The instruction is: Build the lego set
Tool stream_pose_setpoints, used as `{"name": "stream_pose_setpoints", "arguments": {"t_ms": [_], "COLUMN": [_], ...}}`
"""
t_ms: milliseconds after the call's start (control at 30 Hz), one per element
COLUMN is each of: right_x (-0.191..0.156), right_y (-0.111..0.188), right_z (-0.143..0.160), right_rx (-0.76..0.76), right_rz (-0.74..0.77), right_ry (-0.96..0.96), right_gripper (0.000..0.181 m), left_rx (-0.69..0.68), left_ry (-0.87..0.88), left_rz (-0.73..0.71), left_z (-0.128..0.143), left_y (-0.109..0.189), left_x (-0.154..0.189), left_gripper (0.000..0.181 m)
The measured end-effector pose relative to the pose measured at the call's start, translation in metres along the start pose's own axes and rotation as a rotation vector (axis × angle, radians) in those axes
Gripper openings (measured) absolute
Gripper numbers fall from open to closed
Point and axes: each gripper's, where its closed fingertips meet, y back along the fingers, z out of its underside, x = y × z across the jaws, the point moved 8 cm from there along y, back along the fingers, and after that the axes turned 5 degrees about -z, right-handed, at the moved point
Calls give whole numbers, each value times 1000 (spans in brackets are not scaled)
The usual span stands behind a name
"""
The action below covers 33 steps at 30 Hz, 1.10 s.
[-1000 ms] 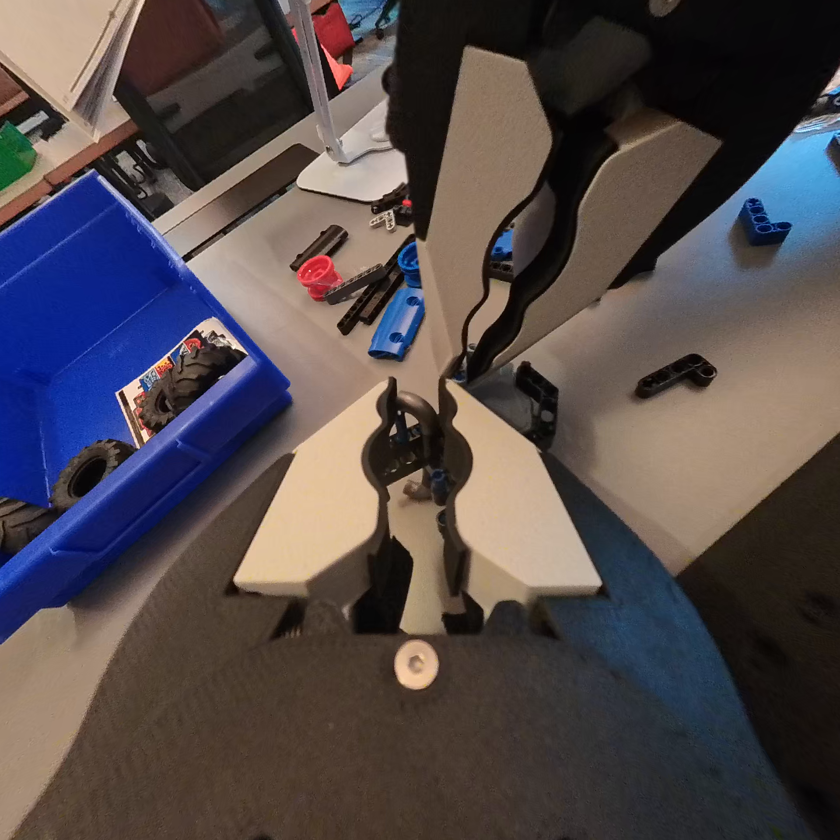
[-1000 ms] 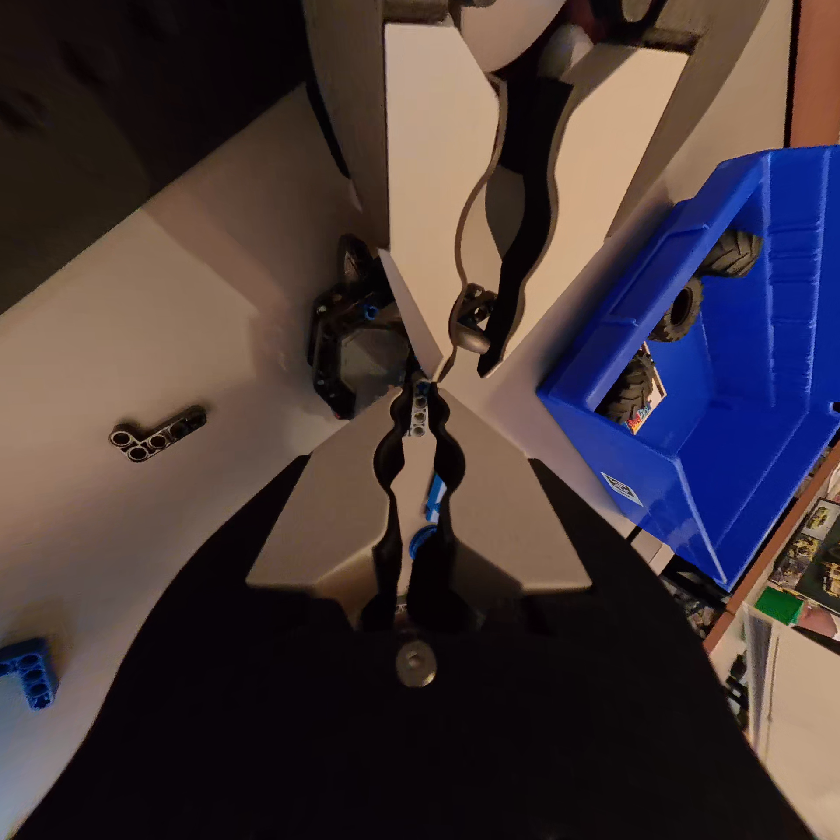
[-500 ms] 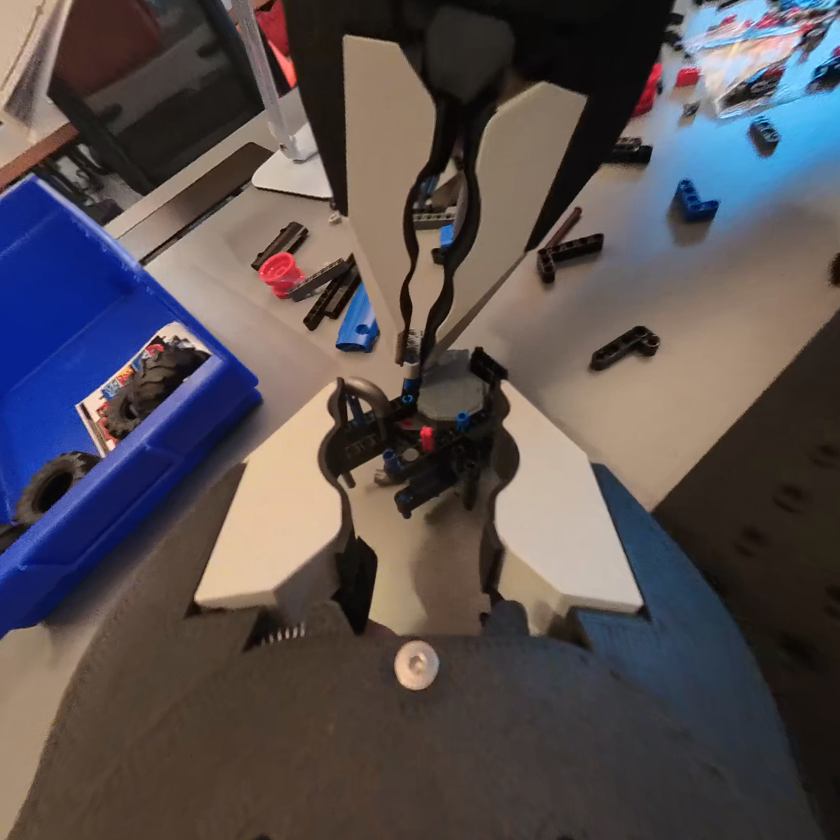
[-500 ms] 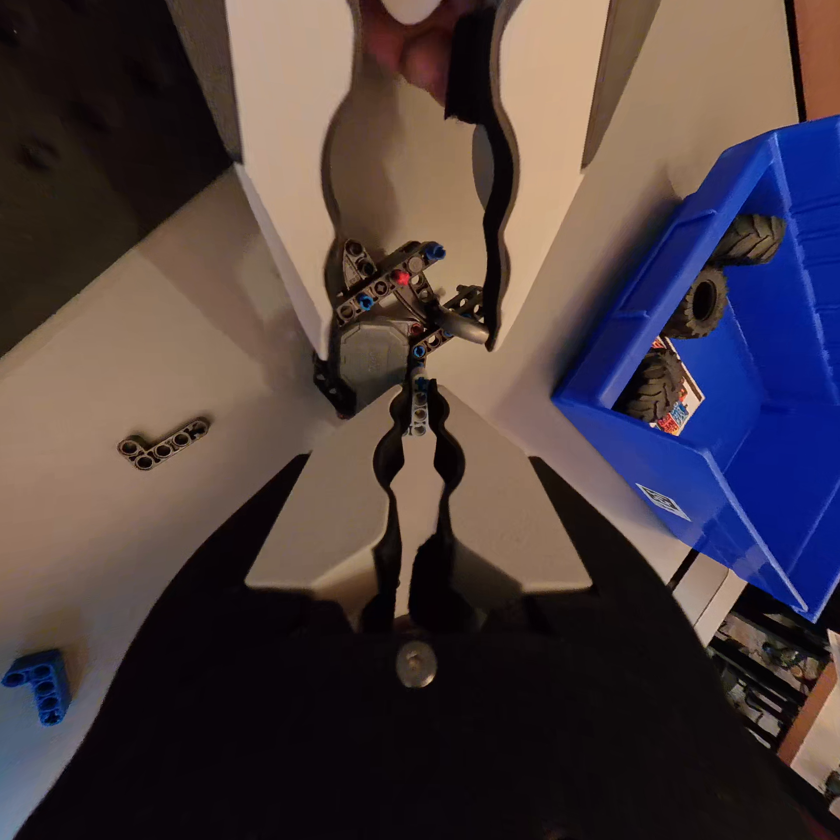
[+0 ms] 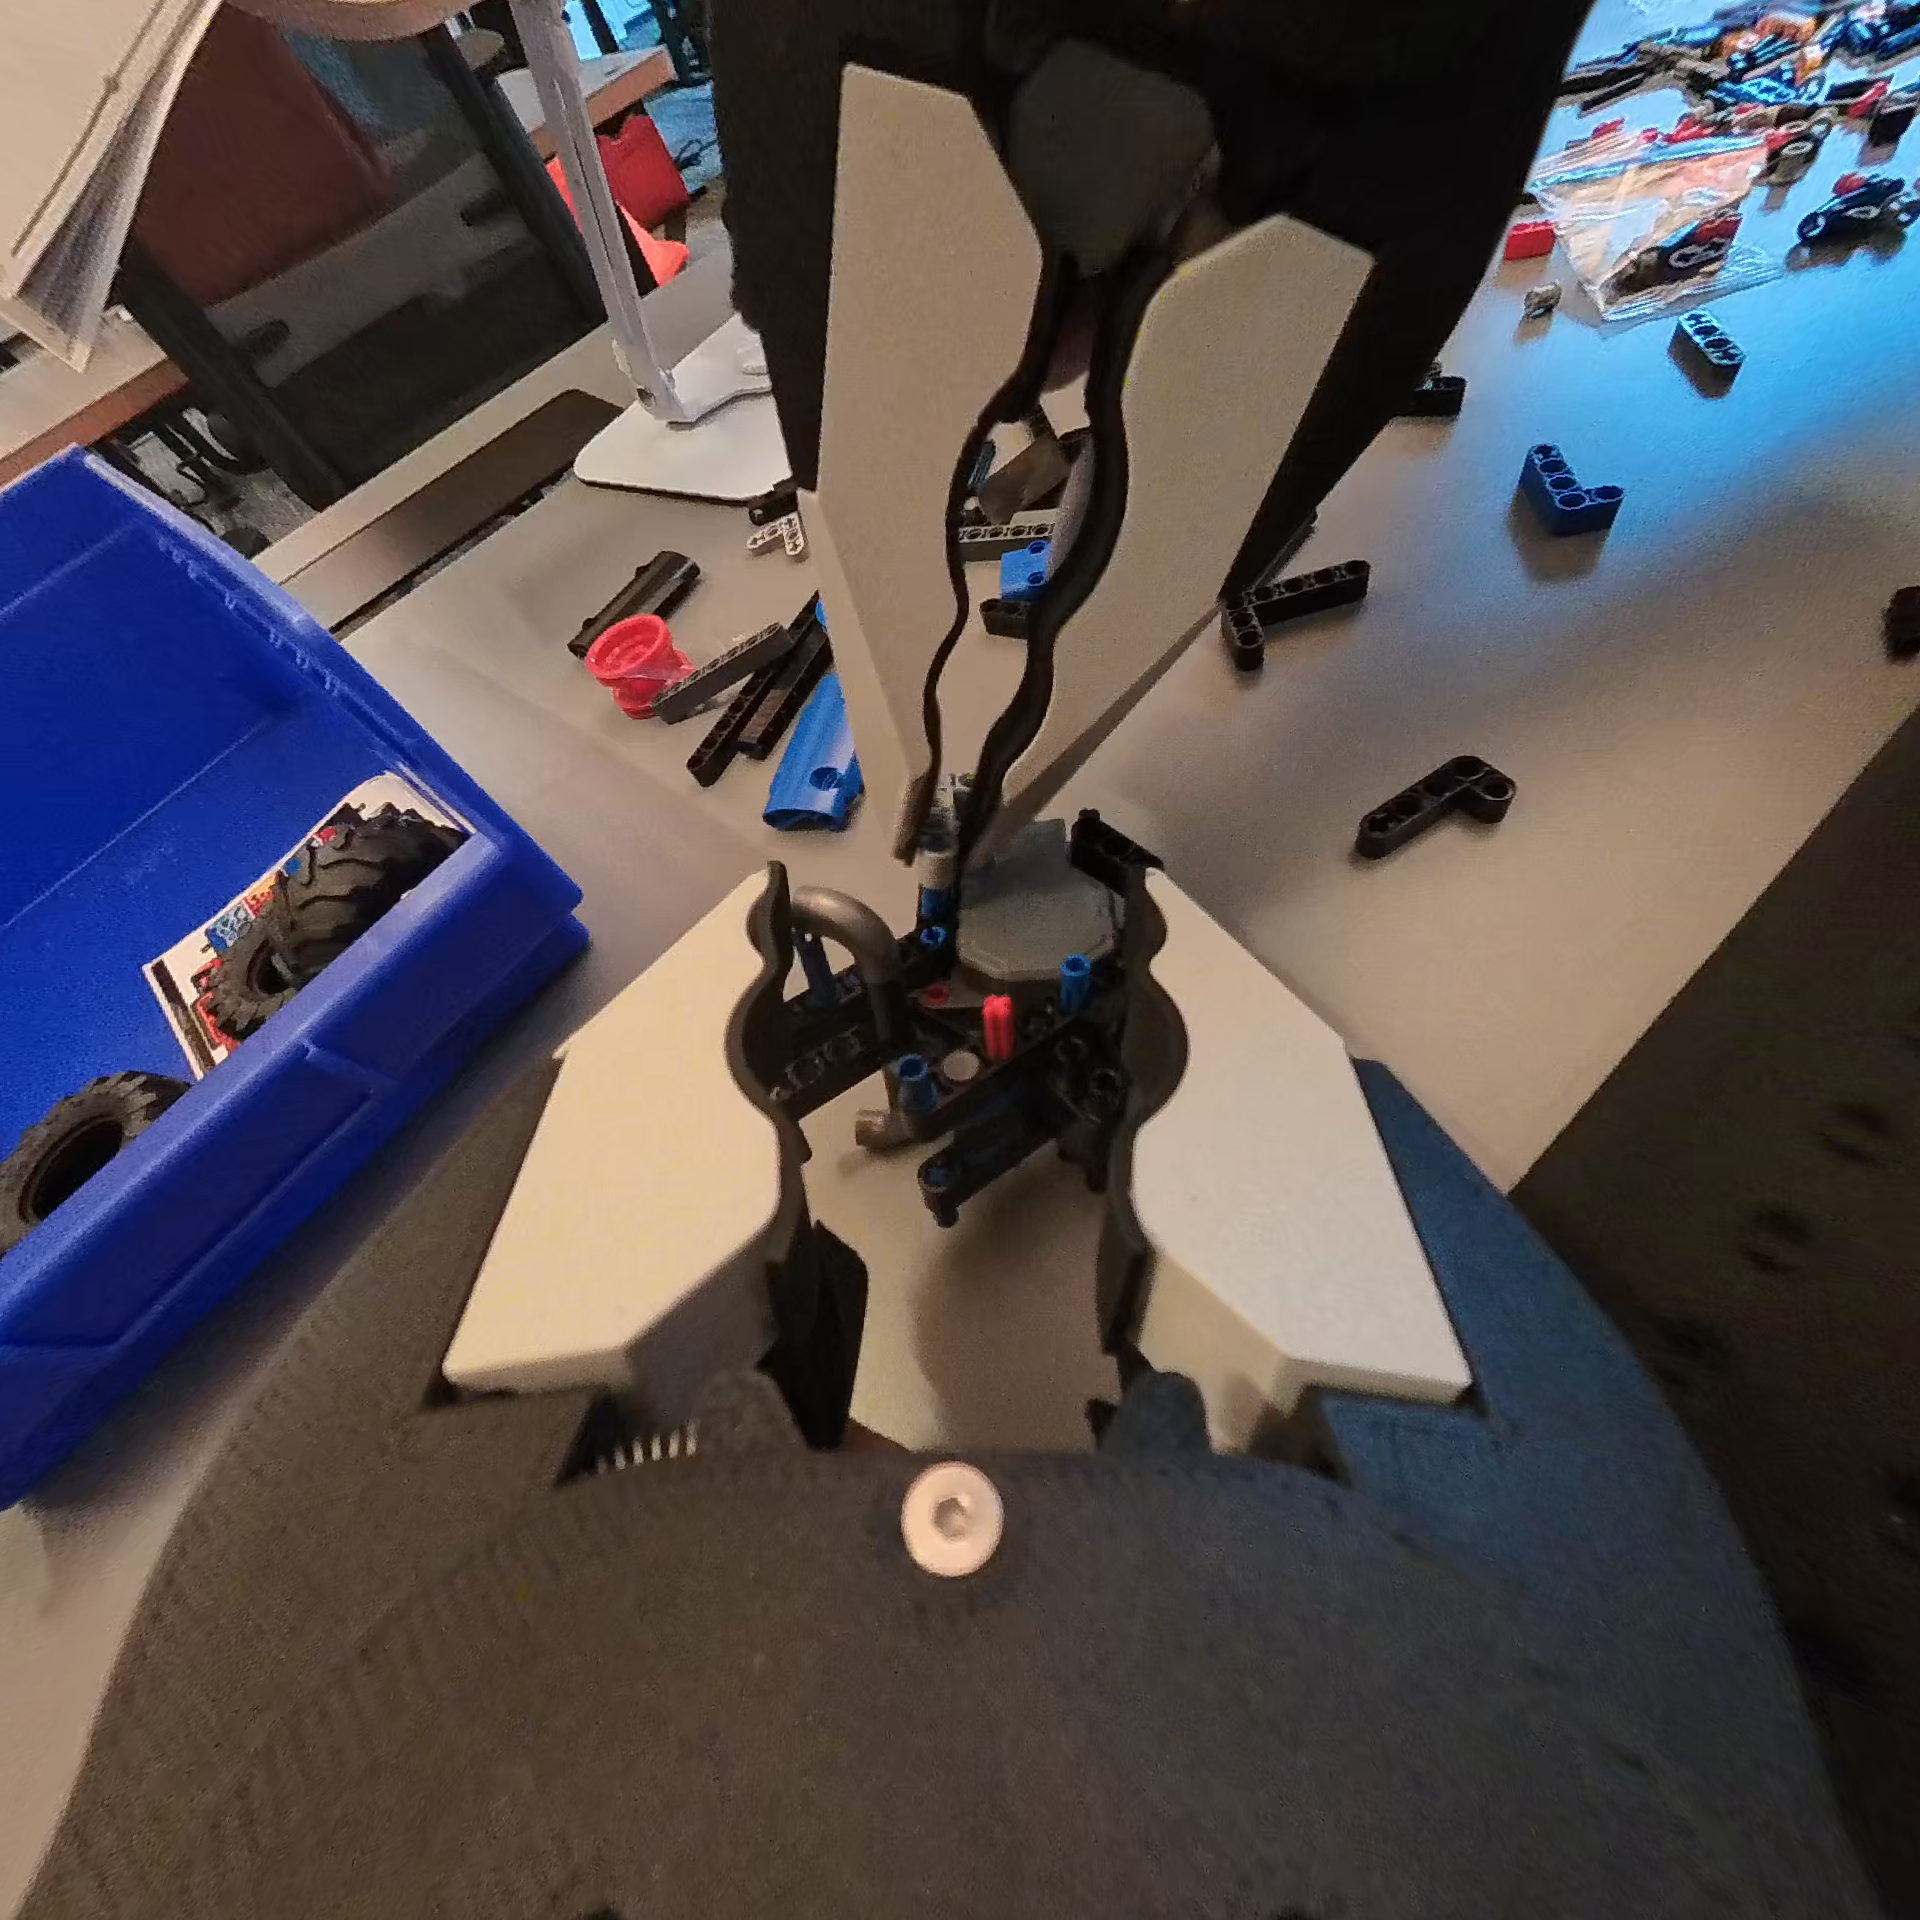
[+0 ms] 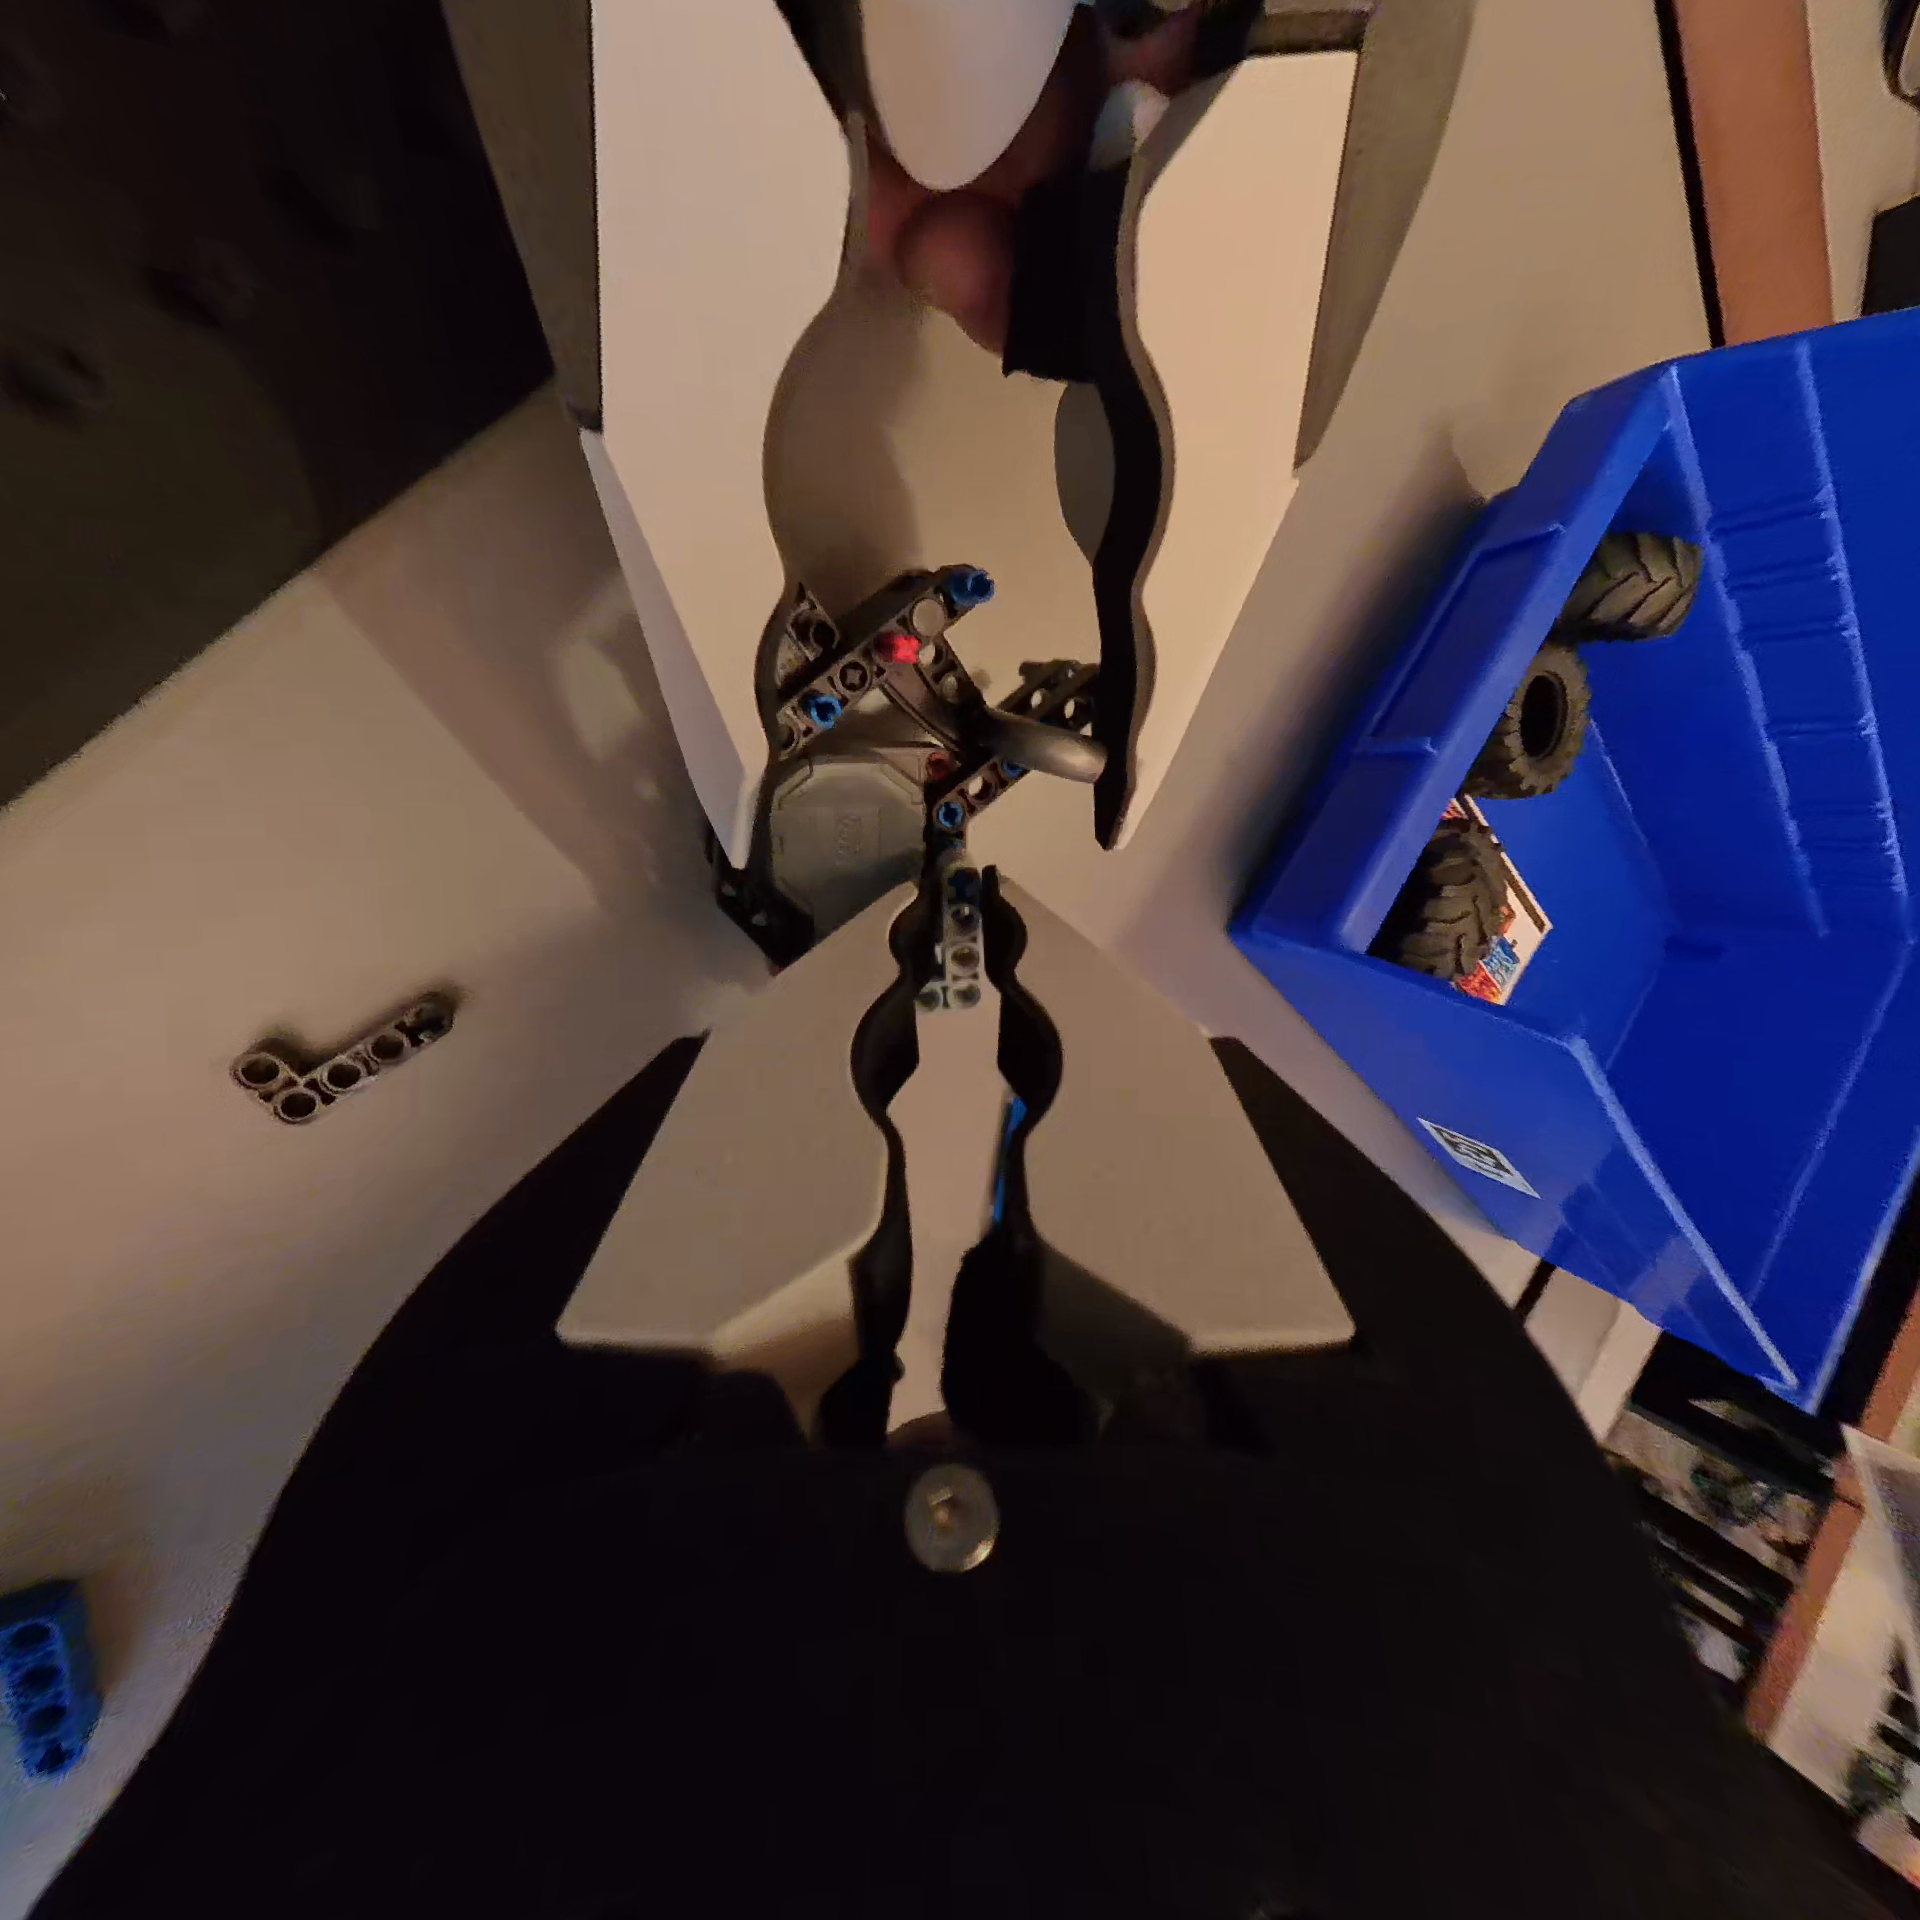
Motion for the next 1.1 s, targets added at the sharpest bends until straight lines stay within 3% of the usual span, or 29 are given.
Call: {"name": "stream_pose_setpoints", "arguments": {"t_ms": [367, 900, 1100], "right_x": [1, 20, 28], "right_y": [-3, -7, -13], "right_z": [-1, 5, 15], "right_rx": [43, 148, 272], "right_rz": [-36, -318, -446], "right_ry": [-18, -140, -232], "right_gripper": [6, 5, 5], "left_rx": [1, -5, -6], "left_ry": [-8, 0, -4], "left_rz": [-6, -7, -7], "left_z": [0, 0, 0], "left_y": [0, -1, -2], "left_x": [1, 0, 0], "left_gripper": [63, 63, 63]}}
